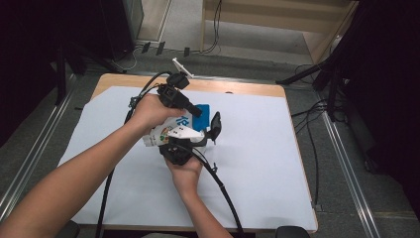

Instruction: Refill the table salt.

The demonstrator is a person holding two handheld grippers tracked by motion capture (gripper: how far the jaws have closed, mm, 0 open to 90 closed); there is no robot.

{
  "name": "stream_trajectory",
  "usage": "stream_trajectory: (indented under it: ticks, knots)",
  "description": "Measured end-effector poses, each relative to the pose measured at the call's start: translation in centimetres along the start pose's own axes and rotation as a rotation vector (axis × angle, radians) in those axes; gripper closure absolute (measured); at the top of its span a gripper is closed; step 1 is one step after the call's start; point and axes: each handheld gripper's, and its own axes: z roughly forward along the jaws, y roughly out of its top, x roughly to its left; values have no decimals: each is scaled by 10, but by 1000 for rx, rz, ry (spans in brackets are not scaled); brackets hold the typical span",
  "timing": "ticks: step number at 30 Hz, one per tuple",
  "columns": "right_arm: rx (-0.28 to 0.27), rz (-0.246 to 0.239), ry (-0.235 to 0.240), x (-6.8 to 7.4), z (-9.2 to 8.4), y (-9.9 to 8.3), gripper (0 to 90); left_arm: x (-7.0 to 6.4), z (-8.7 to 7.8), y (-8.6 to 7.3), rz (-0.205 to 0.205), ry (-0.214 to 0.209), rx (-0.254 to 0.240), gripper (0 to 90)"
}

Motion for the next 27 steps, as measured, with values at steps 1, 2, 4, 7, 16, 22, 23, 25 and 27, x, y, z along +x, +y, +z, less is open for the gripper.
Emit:
stream_trajectory:
  ticks: [1, 2, 4, 7, 16, 22, 23, 25, 27]
  knots:
    - [-1, -2, 0, 0, 0, 0, 900, 0, 0, 0, -1, -2, -2, 891]
    - [0, -4, -1, 0, 0, 0, 900, 0, 0, 0, -2, -4, -4, 891]
    - [-1, -6, -3, 0, 0, 0, 900, 0, 0, 0, 0, -5, -6, 891]
    - [0, -5, -4, 0, -1, 1, 900, 0, 1, 1, 0, -5, -3, 891]
    - [3, -2, -3, -1, -2, 2, 900, 0, 1, 2, -2, -8, 1, 891]
    - [1, -2, -3, -1, -2, 3, 900, -1, 2, 3, 0, -5, 4, 891]
    - [1, -3, -3, -1, -2, 3, 900, -1, 2, 3, 1, -4, 5, 890]
    - [1, -3, -3, -1, -2, 3, 900, -1, 2, 3, 2, -4, 7, 890]
    - [1, -6, -2, -2, -2, 3, 900, -1, 2, 3, 7, -4, 7, 890]
